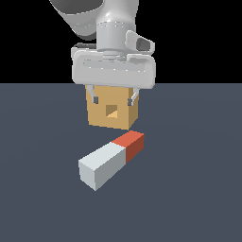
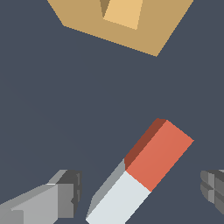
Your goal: Insert the peg into the horizontal hole in a box.
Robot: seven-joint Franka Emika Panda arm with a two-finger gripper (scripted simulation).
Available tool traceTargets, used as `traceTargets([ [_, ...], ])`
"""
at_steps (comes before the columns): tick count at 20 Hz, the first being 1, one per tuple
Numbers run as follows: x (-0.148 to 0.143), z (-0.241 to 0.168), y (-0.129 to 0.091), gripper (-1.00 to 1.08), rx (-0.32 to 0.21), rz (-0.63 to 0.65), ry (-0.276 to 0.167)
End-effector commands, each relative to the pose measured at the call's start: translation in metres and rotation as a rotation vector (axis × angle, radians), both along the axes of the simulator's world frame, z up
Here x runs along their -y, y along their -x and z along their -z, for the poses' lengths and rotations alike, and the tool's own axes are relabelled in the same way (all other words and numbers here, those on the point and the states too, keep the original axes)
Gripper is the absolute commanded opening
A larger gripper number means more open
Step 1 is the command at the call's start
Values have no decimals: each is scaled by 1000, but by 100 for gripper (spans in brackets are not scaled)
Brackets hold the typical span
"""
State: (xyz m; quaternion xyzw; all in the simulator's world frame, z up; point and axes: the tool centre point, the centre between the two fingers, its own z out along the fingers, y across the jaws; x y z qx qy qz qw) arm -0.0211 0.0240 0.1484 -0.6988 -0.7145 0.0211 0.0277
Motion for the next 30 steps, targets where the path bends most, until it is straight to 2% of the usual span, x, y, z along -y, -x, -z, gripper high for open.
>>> traceTargets([
  [1,0,0,0,100,0,0,0],
  [7,5,4,-1,100,3,35,2],
  [12,17,13,-2,100,11,118,6],
  [24,70,53,5,100,46,482,24],
  [30,88,68,13,100,59,612,30],
])
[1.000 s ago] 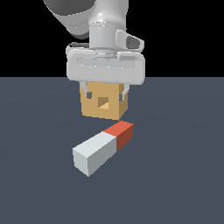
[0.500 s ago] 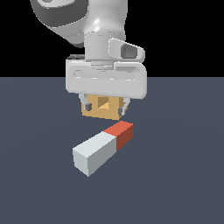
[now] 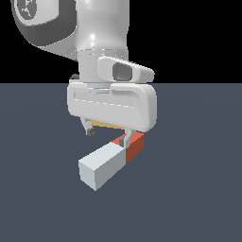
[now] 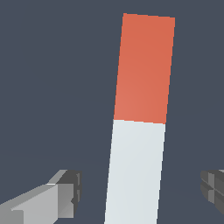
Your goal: Insert the peg into the horizontal hole in a box.
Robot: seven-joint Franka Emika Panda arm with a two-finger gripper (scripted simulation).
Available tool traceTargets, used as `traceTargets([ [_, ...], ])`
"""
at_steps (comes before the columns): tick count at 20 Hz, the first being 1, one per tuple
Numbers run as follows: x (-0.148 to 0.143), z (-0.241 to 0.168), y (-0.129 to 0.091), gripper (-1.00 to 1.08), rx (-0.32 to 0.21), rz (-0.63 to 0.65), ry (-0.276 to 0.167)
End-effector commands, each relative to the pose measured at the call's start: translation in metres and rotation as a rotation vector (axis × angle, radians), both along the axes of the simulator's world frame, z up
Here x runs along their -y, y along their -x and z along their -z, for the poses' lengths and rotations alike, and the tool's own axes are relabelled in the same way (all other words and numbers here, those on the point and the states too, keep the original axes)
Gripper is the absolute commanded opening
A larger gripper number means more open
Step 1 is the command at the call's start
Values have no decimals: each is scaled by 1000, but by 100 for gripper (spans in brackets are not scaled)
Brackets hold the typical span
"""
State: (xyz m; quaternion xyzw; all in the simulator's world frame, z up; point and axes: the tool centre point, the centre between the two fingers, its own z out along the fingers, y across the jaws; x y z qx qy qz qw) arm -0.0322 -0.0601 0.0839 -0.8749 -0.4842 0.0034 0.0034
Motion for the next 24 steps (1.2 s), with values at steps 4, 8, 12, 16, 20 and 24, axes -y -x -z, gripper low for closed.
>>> traceTargets([
  [4,10,8,5,100,8,76,3],
  [8,11,10,6,100,9,89,3],
  [12,11,13,6,100,8,85,3],
  [16,11,26,6,100,8,86,3],
  [20,11,46,7,100,9,89,3],
  [24,11,58,7,100,9,89,3],
])
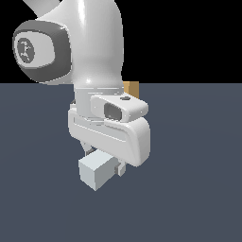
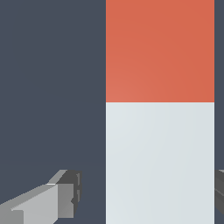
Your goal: Insert the peg into the horizontal hole in a box.
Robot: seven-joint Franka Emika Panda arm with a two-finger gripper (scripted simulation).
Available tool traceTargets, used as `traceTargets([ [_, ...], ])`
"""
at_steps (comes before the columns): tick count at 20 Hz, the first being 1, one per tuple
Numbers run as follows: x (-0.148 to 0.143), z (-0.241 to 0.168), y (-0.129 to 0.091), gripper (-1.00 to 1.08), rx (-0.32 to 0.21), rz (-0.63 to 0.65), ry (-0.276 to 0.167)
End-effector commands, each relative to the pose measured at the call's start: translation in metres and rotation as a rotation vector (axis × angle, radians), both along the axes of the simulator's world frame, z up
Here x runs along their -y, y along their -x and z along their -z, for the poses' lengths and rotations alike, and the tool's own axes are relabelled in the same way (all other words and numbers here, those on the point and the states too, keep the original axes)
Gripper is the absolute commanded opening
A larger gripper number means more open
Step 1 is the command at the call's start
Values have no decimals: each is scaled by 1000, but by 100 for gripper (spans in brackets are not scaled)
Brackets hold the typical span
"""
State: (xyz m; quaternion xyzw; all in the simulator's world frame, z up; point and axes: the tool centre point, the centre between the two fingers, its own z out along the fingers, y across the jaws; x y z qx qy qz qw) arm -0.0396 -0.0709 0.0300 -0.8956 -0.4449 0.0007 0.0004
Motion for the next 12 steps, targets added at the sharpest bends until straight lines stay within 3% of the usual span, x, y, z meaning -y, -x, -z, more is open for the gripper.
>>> traceTargets([
  [1,0,5,-1,100,2,0,0],
  [3,0,6,-1,100,2,0,0],
  [4,0,6,-1,-100,2,0,0],
  [12,0,6,-1,-100,2,0,0],
])
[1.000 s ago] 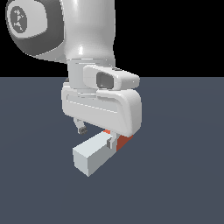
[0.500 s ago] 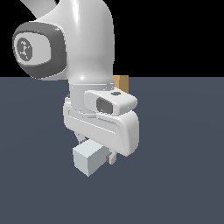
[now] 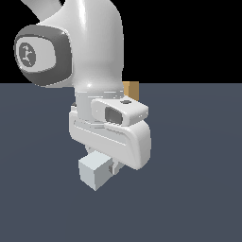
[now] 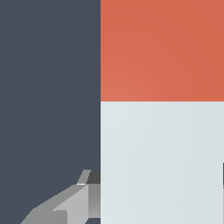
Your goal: Insert the peg into the horizontal hole in a box.
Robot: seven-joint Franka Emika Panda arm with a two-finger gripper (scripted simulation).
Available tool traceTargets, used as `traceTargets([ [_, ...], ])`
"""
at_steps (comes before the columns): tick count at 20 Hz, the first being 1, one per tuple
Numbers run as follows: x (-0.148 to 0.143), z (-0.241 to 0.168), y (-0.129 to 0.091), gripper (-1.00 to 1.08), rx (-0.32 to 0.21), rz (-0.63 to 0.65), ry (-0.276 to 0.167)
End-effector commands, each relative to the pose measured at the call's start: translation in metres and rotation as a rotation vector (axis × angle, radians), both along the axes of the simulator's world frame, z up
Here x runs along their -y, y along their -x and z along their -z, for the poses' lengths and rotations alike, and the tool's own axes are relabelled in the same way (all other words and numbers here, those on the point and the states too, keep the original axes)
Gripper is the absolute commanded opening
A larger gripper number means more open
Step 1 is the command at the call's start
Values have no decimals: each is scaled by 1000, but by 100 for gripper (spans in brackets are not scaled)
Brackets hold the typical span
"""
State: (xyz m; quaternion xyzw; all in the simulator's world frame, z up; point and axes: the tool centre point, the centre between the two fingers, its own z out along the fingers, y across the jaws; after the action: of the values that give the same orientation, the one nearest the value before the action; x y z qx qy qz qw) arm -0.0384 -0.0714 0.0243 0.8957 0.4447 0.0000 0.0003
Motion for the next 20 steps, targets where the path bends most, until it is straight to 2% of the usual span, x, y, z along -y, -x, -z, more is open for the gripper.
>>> traceTargets([
  [1,-1,1,0,-100,0,0,0],
  [5,-4,-1,1,-100,0,-9,0],
  [9,-20,-8,6,-100,0,-47,0],
  [20,-104,-42,42,-100,0,-256,1],
])
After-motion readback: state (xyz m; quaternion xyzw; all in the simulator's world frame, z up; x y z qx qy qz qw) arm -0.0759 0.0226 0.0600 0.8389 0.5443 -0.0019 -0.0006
